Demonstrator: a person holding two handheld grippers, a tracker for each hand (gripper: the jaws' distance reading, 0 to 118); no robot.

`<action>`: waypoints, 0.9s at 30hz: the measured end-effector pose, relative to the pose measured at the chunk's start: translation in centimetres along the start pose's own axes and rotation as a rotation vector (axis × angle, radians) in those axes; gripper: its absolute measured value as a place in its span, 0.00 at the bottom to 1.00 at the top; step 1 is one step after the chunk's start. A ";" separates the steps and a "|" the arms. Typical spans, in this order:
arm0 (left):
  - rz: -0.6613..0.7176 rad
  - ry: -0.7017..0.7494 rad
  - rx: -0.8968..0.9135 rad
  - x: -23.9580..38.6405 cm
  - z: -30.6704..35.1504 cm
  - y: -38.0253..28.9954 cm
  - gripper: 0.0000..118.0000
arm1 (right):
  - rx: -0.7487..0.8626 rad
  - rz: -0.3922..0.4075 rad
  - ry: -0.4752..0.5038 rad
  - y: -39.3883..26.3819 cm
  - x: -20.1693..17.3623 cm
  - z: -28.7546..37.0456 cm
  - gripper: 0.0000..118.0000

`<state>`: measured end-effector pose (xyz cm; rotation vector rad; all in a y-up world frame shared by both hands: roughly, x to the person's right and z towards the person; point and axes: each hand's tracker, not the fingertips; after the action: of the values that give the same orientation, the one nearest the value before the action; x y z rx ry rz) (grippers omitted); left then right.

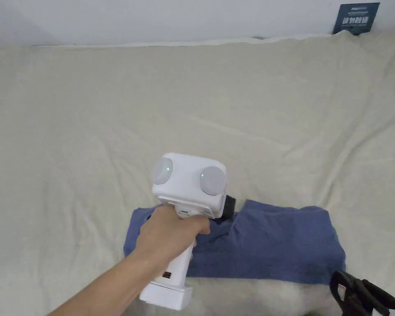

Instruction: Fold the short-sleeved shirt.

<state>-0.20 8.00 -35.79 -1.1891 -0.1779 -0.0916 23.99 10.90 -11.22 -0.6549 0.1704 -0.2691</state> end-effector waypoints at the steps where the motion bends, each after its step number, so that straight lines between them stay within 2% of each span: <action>1: 0.039 -0.036 -0.034 0.5 -1.2 0.0 0.93 | -0.004 -0.003 -0.007 0.0 0.1 0.0 0.00; 2: 0.025 -0.073 0.026 0.7 -1.7 0.4 1.00 | -0.006 -0.004 -0.009 0.1 0.1 0.1 0.00; 3: 0.062 -0.114 -0.009 0.9 -2.3 0.6 0.95 | -0.007 -0.004 -0.011 0.2 0.1 0.2 0.00; 6: 0.074 -0.150 -0.054 -0.1 -1.1 0.2 0.94 | -0.005 -0.010 -0.010 0.5 -0.1 0.2 0.00; 11: 0.153 -0.184 0.007 -6.7 3.7 -1.9 0.91 | -0.026 -0.029 0.023 0.6 -1.1 -1.3 0.00; 12: 0.177 -0.195 0.034 -8.1 4.9 -2.4 0.82 | -0.033 -0.030 0.035 0.5 -1.3 -1.6 0.00; 13: 0.182 -0.203 0.066 -9.5 5.9 -2.8 0.49 | -0.040 -0.030 0.049 0.3 -1.6 -2.0 0.00; 14: 0.197 -0.195 0.079 -10.7 6.5 -3.1 0.10 | -0.047 -0.029 0.055 0.2 -1.8 -2.3 0.00; 15: 0.215 -0.165 0.101 -11.9 6.7 -3.5 0.01 | -0.059 -0.024 0.062 0.0 -2.1 -2.7 0.00; 16: 0.253 -0.098 0.135 -12.9 6.4 -3.7 0.01 | -0.071 -0.021 0.068 -0.2 -2.4 -3.1 0.00; 18: 0.156 0.140 0.080 -13.7 5.2 -3.9 0.01 | -0.082 -0.022 0.076 -0.3 -2.7 -3.4 0.00; 21: 0.109 0.273 -0.004 -12.7 2.3 -4.1 0.01 | -0.084 -0.025 0.094 -0.5 -2.8 -3.2 0.00; 24: -0.047 0.398 -0.038 -8.2 -1.1 -3.9 0.01 | -0.092 -0.032 0.093 -0.6 -2.4 -3.0 0.00; 27: -0.217 0.492 -0.017 -0.7 -3.5 -4.5 0.01 | -0.081 -0.041 0.071 -0.4 -1.5 -2.2 0.00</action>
<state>-1.30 3.04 -33.03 -1.1269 0.1284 -0.5702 21.95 9.79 -12.61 -0.7298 0.2373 -0.3265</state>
